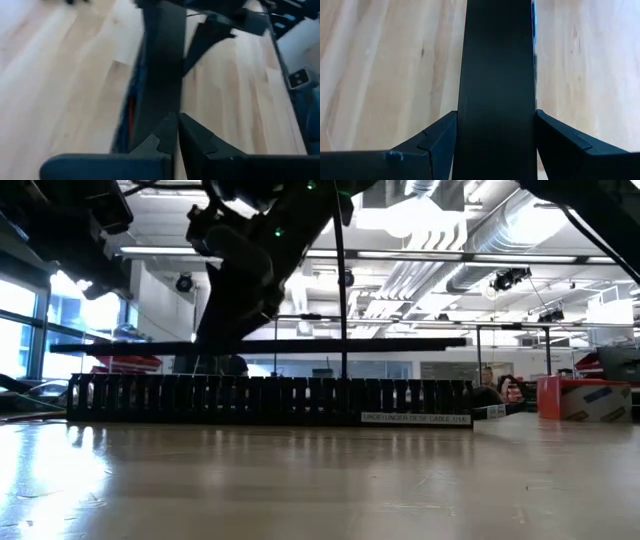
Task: Ziptie cables
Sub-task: Close the black cable duct using the black cable duct lid
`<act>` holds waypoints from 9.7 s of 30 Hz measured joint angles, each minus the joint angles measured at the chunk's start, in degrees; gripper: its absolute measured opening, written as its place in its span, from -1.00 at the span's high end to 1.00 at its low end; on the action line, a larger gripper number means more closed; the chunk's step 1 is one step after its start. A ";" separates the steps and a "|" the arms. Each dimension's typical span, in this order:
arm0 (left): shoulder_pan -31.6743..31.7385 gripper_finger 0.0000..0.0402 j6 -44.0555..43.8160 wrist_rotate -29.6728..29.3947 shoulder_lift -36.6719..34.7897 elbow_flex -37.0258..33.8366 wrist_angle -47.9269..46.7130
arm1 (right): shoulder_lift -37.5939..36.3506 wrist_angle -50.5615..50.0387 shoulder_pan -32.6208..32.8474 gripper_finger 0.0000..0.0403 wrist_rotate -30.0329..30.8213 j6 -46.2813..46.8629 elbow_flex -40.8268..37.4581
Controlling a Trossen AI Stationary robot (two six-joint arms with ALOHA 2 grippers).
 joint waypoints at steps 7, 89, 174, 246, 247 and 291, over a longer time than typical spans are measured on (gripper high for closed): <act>-3.96 1.00 -1.57 -4.90 0.34 -0.97 1.64 | 0.56 -2.09 -1.07 -0.06 -0.01 3.22 0.68; -2.22 1.00 -7.70 -7.86 18.73 -16.88 37.90 | 2.66 -1.46 -1.54 -0.06 -4.29 3.09 0.50; -0.19 1.00 -2.39 -0.25 47.27 -14.98 64.80 | -31.26 57.34 -4.55 0.98 -5.71 5.76 -71.31; -7.80 1.00 -34.59 -1.53 7.23 -16.17 -1.71 | -50.94 37.97 8.40 0.97 36.28 58.30 -87.58; -7.79 1.00 -34.90 -2.12 7.31 -16.58 -0.98 | -50.05 39.39 8.40 0.97 36.09 58.51 -87.58; -4.79 1.00 -33.28 8.49 14.29 2.07 -21.46 | -44.52 21.08 7.17 0.97 31.77 56.78 -74.58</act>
